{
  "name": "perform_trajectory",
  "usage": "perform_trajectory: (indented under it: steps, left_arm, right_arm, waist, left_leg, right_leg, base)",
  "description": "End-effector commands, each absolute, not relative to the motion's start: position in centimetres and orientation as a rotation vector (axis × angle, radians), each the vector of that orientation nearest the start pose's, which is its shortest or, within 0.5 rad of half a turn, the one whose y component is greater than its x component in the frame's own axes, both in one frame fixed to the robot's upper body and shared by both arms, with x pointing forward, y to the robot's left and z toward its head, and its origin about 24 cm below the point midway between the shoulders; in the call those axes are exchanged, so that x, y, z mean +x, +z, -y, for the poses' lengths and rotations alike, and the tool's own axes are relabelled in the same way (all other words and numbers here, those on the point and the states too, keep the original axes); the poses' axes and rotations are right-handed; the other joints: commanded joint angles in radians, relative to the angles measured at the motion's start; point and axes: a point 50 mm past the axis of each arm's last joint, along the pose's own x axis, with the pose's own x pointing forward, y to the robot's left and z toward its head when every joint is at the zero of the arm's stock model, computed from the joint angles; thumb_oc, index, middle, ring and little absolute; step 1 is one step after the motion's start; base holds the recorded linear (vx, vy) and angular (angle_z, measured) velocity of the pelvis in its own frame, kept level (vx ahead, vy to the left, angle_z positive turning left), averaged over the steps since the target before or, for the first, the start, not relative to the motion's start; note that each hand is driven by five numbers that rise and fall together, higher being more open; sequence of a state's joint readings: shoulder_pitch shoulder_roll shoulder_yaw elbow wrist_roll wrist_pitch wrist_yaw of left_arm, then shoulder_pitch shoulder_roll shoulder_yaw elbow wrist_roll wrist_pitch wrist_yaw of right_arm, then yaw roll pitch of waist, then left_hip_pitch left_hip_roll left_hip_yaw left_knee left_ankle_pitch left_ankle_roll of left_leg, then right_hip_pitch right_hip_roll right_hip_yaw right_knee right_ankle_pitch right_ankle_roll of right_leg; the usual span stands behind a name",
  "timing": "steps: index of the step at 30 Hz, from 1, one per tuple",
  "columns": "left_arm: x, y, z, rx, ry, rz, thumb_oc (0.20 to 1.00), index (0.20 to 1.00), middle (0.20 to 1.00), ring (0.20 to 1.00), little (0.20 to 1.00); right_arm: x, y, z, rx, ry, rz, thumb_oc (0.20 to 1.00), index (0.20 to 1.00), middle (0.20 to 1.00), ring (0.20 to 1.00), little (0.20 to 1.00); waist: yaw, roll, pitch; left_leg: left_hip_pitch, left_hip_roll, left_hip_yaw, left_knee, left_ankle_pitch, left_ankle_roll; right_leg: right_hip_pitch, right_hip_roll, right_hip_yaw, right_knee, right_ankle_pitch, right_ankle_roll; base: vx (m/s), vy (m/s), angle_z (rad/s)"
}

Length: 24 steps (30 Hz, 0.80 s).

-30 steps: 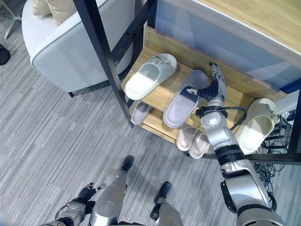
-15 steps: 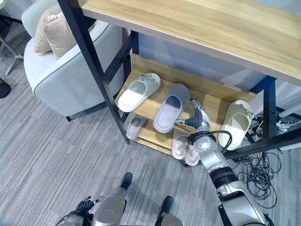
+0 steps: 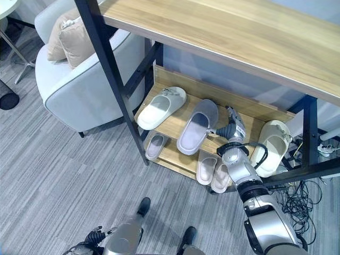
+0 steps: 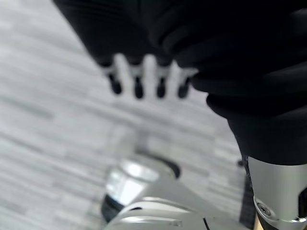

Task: Arrange the slippers neatly on the shoe rack.

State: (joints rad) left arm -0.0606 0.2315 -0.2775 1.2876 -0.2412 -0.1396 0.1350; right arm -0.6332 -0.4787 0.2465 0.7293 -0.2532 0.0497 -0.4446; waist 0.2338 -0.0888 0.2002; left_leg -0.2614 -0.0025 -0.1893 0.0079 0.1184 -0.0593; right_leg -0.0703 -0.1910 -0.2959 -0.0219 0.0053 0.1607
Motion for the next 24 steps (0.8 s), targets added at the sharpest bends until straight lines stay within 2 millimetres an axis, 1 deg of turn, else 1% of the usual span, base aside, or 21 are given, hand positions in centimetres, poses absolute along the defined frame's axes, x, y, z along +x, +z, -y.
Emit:
perform_trajectory:
  steps: [1, 3, 7, 8, 9, 10, 11, 14, 16, 18, 19, 20, 21, 22, 23, 24]
  left_arm:
    - [12.6, -15.4, -22.2, 0.302, 0.115, -1.066, 1.0, 1.0, 1.0, 1.0, 1.0]
    - [12.6, -15.5, -22.1, 0.3, 0.113, -1.071, 1.0, 1.0, 1.0, 1.0, 1.0]
    - [12.5, -15.5, -21.9, 0.302, 0.105, -1.072, 1.0, 1.0, 1.0, 1.0, 1.0]
    - [12.8, -15.4, -21.8, 0.315, 0.095, -1.062, 1.0, 1.0, 1.0, 1.0, 1.0]
    - [12.8, -15.4, -21.8, 0.316, 0.095, -1.062, 1.0, 1.0, 1.0, 1.0, 1.0]
    - [12.9, -15.4, -21.8, 0.319, 0.09, -1.058, 1.0, 1.0, 1.0, 1.0, 1.0]
    - [13.0, -15.4, -21.9, 0.318, 0.092, -1.058, 1.0, 1.0, 1.0, 1.0, 1.0]
    - [13.3, -15.2, -22.3, 0.315, 0.111, -1.052, 1.0, 1.0, 1.0, 1.0, 1.0]
    - [13.6, -15.1, -22.5, 0.313, 0.125, -1.04, 1.0, 1.0, 1.0, 1.0, 1.0]
    - [13.7, -15.0, -22.5, 0.312, 0.128, -1.035, 1.0, 1.0, 1.0, 1.0, 1.0]
    - [14.1, -14.9, -22.5, 0.303, 0.131, -1.021, 1.0, 1.0, 1.0, 1.0, 1.0]
    - [14.3, -14.8, -22.4, 0.3, 0.129, -1.013, 1.0, 1.0, 1.0, 1.0, 1.0]
    - [14.3, -14.8, -22.4, 0.3, 0.129, -1.013, 1.0, 1.0, 1.0, 1.0, 1.0]
    - [14.3, -14.8, -22.3, 0.297, 0.129, -1.009, 1.0, 1.0, 1.0, 1.0, 1.0]
    - [14.3, -14.8, -22.3, 0.294, 0.129, -1.007, 1.0, 1.0, 1.0, 1.0, 1.0]
    - [14.1, -14.9, -22.2, 0.291, 0.131, -1.015, 1.0, 1.0, 1.0, 1.0, 1.0]
  right_arm:
    - [37.7, 16.1, 23.6, -0.826, -0.443, 0.246, 1.0, 1.0, 1.0, 1.0, 1.0]
    - [38.3, 16.5, 23.2, -0.821, -0.428, 0.237, 1.0, 1.0, 1.0, 1.0, 1.0]
    - [38.6, 16.4, 23.3, -0.812, -0.427, 0.212, 1.0, 1.0, 1.0, 1.0, 1.0]
    - [38.8, 16.5, 23.1, -0.742, -0.435, 0.208, 1.0, 1.0, 1.0, 1.0, 1.0]
    - [38.8, 16.5, 23.1, -0.741, -0.435, 0.208, 1.0, 1.0, 1.0, 1.0, 1.0]
    - [38.9, 16.4, 23.1, -0.687, -0.438, 0.198, 1.0, 1.0, 1.0, 1.0, 1.0]
    - [39.1, 16.4, 23.5, -0.68, -0.445, 0.178, 1.0, 1.0, 1.0, 1.0, 1.0]
    - [39.5, 16.6, 23.6, -0.713, -0.427, 0.157, 1.0, 1.0, 1.0, 1.0, 1.0]
    - [39.6, 16.3, 23.4, -0.76, -0.398, 0.134, 1.0, 1.0, 1.0, 1.0, 1.0]
    - [39.7, 16.3, 23.3, -0.772, -0.393, 0.131, 1.0, 1.0, 1.0, 1.0, 1.0]
    - [39.8, 16.1, 23.0, -0.807, -0.369, 0.123, 1.0, 1.0, 1.0, 1.0, 1.0]
    - [39.8, 16.0, 22.7, -0.813, -0.357, 0.128, 0.733, 0.733, 0.733, 0.733, 0.733]
    - [39.8, 16.0, 22.7, -0.813, -0.357, 0.128, 0.586, 0.586, 0.586, 0.586, 0.586]
    - [39.8, 15.8, 22.7, -0.81, -0.352, 0.122, 0.47, 0.47, 0.47, 0.47, 0.47]
    - [39.8, 15.5, 22.8, -0.797, -0.353, 0.112, 0.319, 0.319, 0.319, 0.319, 0.319]
    - [39.7, 15.4, 22.9, -0.786, -0.356, 0.111, 0.2, 0.2, 0.2, 0.2, 0.2]
  waist:
    - [0.013, -0.045, 0.084]
    - [0.018, -0.049, 0.09]
    - [0.02, -0.05, 0.093]
    - [0.021, -0.049, 0.096]
    - [0.022, -0.05, 0.096]
    - [0.021, -0.048, 0.098]
    - [0.022, -0.049, 0.1]
    - [0.026, -0.055, 0.106]
    - [0.028, -0.06, 0.11]
    - [0.028, -0.061, 0.111]
    - [0.027, -0.063, 0.116]
    - [0.026, -0.062, 0.119]
    - [0.026, -0.062, 0.119]
    - [0.027, -0.062, 0.121]
    - [0.027, -0.061, 0.124]
    - [0.028, -0.062, 0.126]
  left_leg:
    - [-0.037, -0.065, -0.039, 0.108, -0.17, 0.045]
    - [-0.044, -0.065, -0.036, 0.111, -0.171, 0.044]
    - [-0.052, -0.066, -0.036, 0.114, -0.17, 0.044]
    - [-0.058, -0.067, -0.037, 0.113, -0.169, 0.044]
    - [-0.059, -0.066, -0.037, 0.113, -0.169, 0.044]
    - [-0.06, -0.066, -0.037, 0.112, -0.168, 0.044]
    - [-0.063, -0.065, -0.037, 0.11, -0.166, 0.043]
    - [-0.074, -0.064, -0.036, 0.111, -0.163, 0.04]
    - [-0.079, -0.063, -0.036, 0.11, -0.161, 0.039]
    - [-0.08, -0.064, -0.037, 0.109, -0.161, 0.039]
    - [-0.085, -0.065, -0.04, 0.105, -0.157, 0.038]
    - [-0.086, -0.065, -0.039, 0.103, -0.156, 0.039]
    - [-0.087, -0.065, -0.039, 0.103, -0.156, 0.039]
    - [-0.088, -0.065, -0.038, 0.104, -0.155, 0.039]
    - [-0.091, -0.065, -0.038, 0.105, -0.155, 0.039]
    - [-0.091, -0.066, -0.037, 0.106, -0.156, 0.039]
  right_leg:
    - [0.037, -0.011, 0.066, 0.015, -0.008, 0.01]
    - [0.032, -0.011, 0.068, 0.008, -0.003, 0.011]
    - [0.029, -0.011, 0.069, 0.003, 0.002, 0.012]
    - [0.023, -0.01, 0.07, 0.003, 0.003, 0.012]
    - [0.022, -0.01, 0.07, 0.003, 0.003, 0.012]
    - [0.018, -0.01, 0.072, 0.004, 0.006, 0.011]
    - [0.013, -0.009, 0.075, 0.002, 0.009, 0.012]
    - [0.008, -0.009, 0.077, -0.007, 0.019, 0.014]
    - [0.004, -0.009, 0.076, -0.012, 0.022, 0.015]
    - [0.002, -0.009, 0.076, -0.013, 0.023, 0.015]
    - [-0.005, -0.008, 0.077, -0.013, 0.029, 0.016]
    - [-0.008, -0.008, 0.078, -0.013, 0.031, 0.017]
    - [-0.008, -0.008, 0.078, -0.013, 0.031, 0.017]
    - [-0.01, -0.008, 0.078, -0.013, 0.032, 0.017]
    - [-0.011, -0.009, 0.077, -0.015, 0.034, 0.018]
    - [-0.012, -0.01, 0.077, -0.015, 0.035, 0.019]
  base:
    - [-0.01, 0.006, 0.04]
    - [0.0, 0.0, 0.0]
    - [0.0, 0.006, 0.04]
    - [0.0, 0.0, 0.0]
    - [0.0, 0.0, 0.0]
    - [0.0, 0.0, 0.0]
    - [0.0, 0.0, 0.0]
    - [0.0, 0.0, 0.0]
    - [0.0, 0.0, 0.0]
    - [0.0, 0.0, 0.0]
    - [-0.02, 0.021, 0.05]
    - [-0.02, 0.021, 0.06]
    - [-0.01, 0.014, 0.04]
    - [0.0, 0.0, 0.0]
    - [0.0, 0.0, 0.0]
    - [0.0, 0.0, 0.0]
